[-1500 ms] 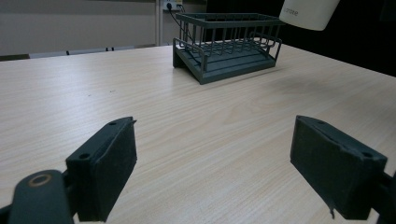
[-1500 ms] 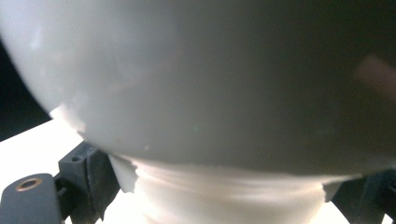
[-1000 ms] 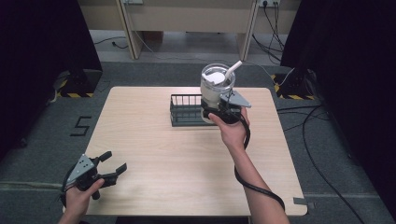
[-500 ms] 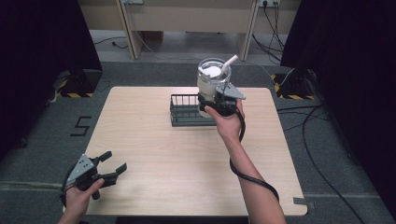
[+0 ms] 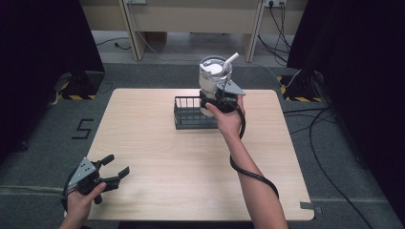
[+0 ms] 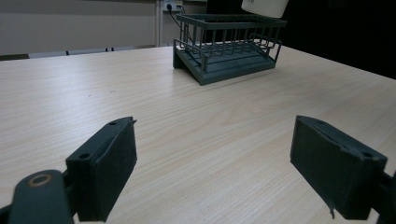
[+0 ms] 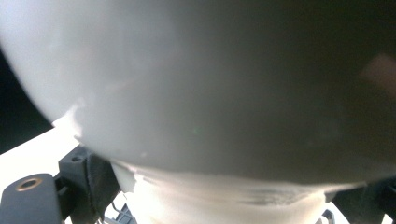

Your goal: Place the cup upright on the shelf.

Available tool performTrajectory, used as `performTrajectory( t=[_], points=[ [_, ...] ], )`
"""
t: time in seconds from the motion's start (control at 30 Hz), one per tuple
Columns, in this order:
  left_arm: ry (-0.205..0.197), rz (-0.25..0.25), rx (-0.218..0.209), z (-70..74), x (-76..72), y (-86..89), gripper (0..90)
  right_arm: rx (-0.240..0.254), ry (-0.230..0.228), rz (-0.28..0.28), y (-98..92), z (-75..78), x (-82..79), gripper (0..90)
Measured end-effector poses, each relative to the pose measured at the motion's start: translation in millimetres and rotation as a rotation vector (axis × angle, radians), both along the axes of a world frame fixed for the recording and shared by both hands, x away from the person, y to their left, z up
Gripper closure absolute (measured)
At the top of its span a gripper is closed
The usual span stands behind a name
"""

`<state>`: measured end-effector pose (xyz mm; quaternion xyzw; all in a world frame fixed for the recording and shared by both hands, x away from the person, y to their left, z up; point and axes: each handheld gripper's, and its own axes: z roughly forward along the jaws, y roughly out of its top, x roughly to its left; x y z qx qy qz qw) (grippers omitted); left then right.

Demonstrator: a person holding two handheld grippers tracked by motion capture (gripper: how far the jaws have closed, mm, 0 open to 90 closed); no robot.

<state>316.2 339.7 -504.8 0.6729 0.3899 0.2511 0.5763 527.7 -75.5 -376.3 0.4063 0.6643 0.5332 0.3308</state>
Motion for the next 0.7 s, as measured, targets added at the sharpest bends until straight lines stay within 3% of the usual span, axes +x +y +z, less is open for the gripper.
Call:
performTrajectory(
  t=[0.7],
  points=[
    [0.0, 0.0, -0.001, 0.0, 0.1, 0.6, 14.1, -0.014, 0.018, -0.021, 9.3, -6.6, 22.5, 11.3]
  ],
)
